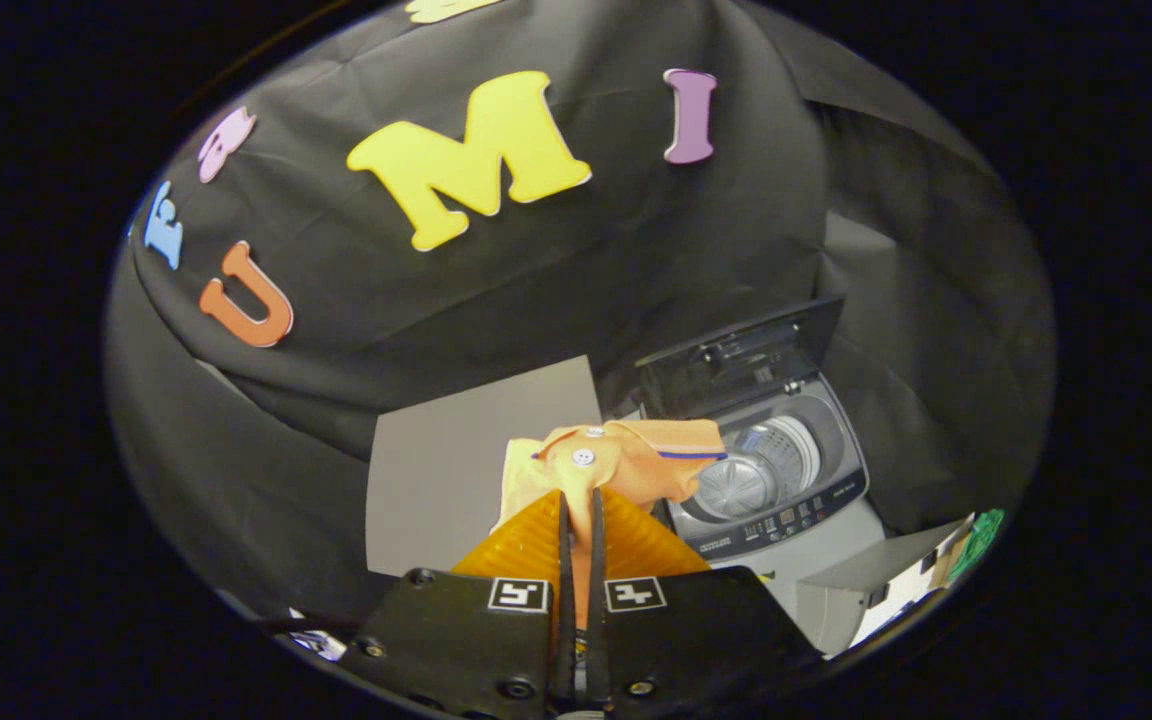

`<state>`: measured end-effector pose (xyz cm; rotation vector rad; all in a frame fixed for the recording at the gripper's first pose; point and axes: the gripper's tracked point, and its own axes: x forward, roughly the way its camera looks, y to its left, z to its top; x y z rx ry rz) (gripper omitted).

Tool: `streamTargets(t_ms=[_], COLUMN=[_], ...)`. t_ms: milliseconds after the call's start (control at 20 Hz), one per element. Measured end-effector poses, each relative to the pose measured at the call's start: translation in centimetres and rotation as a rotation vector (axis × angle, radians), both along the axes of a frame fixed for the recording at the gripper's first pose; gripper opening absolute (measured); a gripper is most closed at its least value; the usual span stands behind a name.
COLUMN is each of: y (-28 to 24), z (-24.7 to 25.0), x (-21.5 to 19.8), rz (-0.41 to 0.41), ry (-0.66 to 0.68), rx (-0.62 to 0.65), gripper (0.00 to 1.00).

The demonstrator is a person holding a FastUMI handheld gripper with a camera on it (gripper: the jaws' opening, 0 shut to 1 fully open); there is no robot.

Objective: Put the clothes into the washing machine and then close the washing machine lid.

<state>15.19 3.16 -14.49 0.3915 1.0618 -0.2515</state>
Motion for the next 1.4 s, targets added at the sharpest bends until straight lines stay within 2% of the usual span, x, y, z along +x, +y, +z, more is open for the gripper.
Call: streamTargets(t_ms=[200, 400, 900, 1400], y=[-4.1, -8.3, -15.5, -17.9], z=[1.0, 1.7, 1.2, -4.5], x=[-1.5, -2.5, -1.3, 1.0], rz=[-0.054, -0.071, 0.022, 0.075], ry=[-0.023, -0.04, -0.061, -0.032], rx=[0.002, 0.006, -0.033, 0.047], gripper=[0.08, 0.08, 0.08, 0.08])
